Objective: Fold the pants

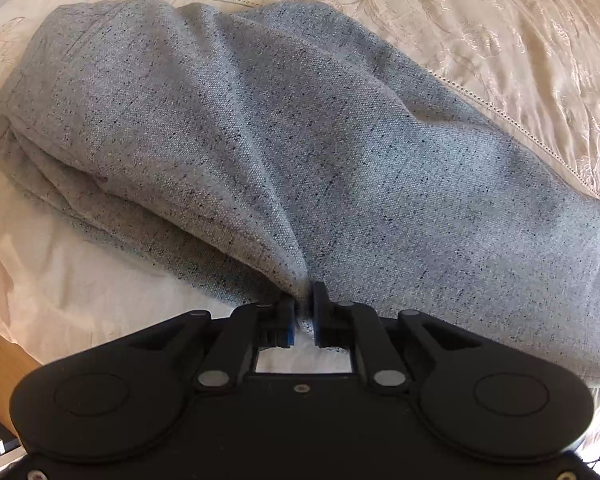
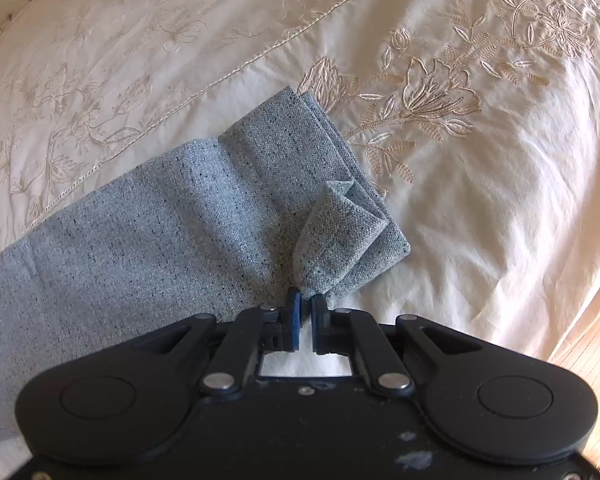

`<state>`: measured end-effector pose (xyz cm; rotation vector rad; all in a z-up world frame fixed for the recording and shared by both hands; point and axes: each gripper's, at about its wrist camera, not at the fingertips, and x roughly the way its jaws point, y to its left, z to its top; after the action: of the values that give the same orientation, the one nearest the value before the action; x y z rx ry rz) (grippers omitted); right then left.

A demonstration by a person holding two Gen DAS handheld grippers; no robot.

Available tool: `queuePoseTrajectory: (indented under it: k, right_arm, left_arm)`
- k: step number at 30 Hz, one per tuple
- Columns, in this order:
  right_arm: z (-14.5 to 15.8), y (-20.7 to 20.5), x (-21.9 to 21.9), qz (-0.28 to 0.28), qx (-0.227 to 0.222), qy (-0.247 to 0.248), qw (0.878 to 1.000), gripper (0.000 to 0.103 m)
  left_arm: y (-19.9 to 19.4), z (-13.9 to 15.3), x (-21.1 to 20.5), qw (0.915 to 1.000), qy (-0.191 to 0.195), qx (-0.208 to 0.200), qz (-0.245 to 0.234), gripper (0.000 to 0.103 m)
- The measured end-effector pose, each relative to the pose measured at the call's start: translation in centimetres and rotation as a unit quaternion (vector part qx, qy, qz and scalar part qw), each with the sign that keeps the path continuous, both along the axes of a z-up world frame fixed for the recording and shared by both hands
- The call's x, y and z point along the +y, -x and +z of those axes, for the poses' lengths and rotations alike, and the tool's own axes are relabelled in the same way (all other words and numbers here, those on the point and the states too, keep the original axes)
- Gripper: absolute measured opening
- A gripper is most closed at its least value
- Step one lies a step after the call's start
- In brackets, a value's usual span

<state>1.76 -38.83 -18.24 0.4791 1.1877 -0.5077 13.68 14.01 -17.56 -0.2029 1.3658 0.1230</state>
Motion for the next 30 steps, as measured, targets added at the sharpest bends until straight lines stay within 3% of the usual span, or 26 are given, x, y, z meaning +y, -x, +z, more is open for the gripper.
queuePoseTrajectory:
  k: [8,15,20,22,24,28,30]
  right_arm:
    - [0.0,-0.5,-0.3,0.011,0.011,-0.010,1.000,0.007]
    - [1.1,-0.5,-0.2,0.017,-0.002,-0.012,1.000,0.014]
    - [3.2,0.2,0.8,0.011,-0.027,0.010,1.000,0.020]
    - [4.2,0.5,1.7,0.005,-0.043,0.021,0.999,0.020]
    - [5.3,0.7,3.1,-0.003,-0.056,0.031,0.998,0.020]
    - [6.7,0.6,7.4,-0.023,-0.070,0.036,0.997,0.021]
    - [7.2,0.3,10.3,-0.025,-0.074,0.030,0.996,0.021]
  left_arm:
    - [1.8,0.6,0.0,0.9998,-0.001,-0.002,0.021,0.019]
    - [3.5,4.6,2.8,0.9978,-0.017,-0.040,0.051,0.019]
    - [2.8,6.5,8.2,0.9930,-0.028,-0.064,0.096,0.019]
    - [2.2,6.6,10.8,0.9899,-0.036,-0.068,0.119,0.032]
    - [1.4,6.5,13.4,0.9876,-0.043,-0.073,0.132,0.037]
    - [-0.3,5.8,18.5,0.9874,-0.043,-0.068,0.136,0.037]
    - [-0.9,5.3,21.2,0.9874,-0.024,-0.065,0.143,0.037]
